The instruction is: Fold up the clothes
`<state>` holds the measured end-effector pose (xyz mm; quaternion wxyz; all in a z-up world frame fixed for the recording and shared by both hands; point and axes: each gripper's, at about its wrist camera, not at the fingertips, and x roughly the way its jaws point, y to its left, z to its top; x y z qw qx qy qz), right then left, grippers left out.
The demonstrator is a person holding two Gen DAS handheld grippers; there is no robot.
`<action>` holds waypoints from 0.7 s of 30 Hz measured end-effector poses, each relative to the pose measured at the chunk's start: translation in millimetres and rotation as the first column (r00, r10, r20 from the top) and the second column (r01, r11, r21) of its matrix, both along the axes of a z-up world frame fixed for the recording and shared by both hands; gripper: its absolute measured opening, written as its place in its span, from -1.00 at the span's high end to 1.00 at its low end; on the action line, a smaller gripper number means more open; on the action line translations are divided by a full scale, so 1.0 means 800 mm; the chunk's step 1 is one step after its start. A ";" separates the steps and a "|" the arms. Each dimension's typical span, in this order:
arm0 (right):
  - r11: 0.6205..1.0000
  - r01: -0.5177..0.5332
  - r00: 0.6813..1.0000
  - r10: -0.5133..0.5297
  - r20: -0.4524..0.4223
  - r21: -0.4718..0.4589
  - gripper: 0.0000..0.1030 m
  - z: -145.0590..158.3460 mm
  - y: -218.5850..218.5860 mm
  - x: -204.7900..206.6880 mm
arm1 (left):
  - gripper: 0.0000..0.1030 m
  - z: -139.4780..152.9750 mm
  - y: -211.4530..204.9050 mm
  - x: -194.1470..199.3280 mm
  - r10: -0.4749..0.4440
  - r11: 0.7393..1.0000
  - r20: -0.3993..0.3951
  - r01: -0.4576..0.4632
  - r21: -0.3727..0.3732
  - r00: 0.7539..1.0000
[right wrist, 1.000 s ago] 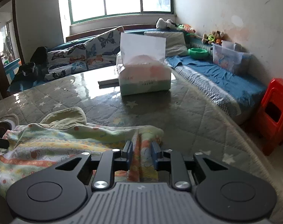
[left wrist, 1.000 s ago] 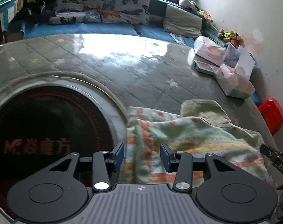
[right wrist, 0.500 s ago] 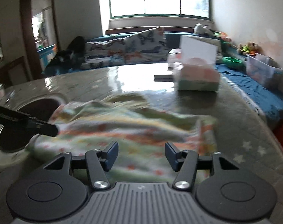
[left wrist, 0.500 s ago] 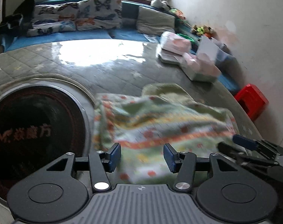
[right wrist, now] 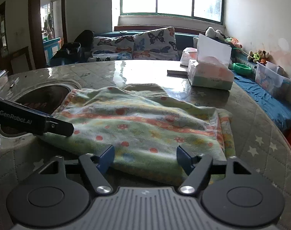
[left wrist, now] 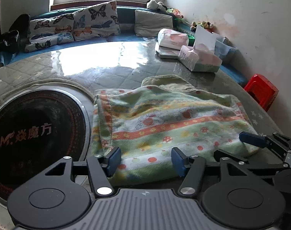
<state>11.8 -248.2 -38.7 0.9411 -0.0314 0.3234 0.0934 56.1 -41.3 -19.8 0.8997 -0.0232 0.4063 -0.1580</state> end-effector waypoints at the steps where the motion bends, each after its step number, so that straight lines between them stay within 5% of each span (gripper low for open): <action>1: 1.000 0.004 1.000 -0.004 -0.001 0.002 -0.43 -0.001 0.000 0.000 | -0.20 0.000 0.000 -0.001 0.001 1.000 0.001 -0.001 0.001 1.000; 11: 0.998 0.058 0.998 -0.058 -0.012 0.031 -0.84 0.000 -0.005 -0.016 | -0.68 0.007 0.009 -0.025 0.006 1.000 0.015 -0.006 -0.001 1.000; 21: 0.995 0.099 0.995 -0.098 -0.018 0.019 -1.00 -0.001 0.001 -0.032 | -1.00 0.000 0.024 -0.048 0.014 1.000 0.007 -0.014 0.005 1.000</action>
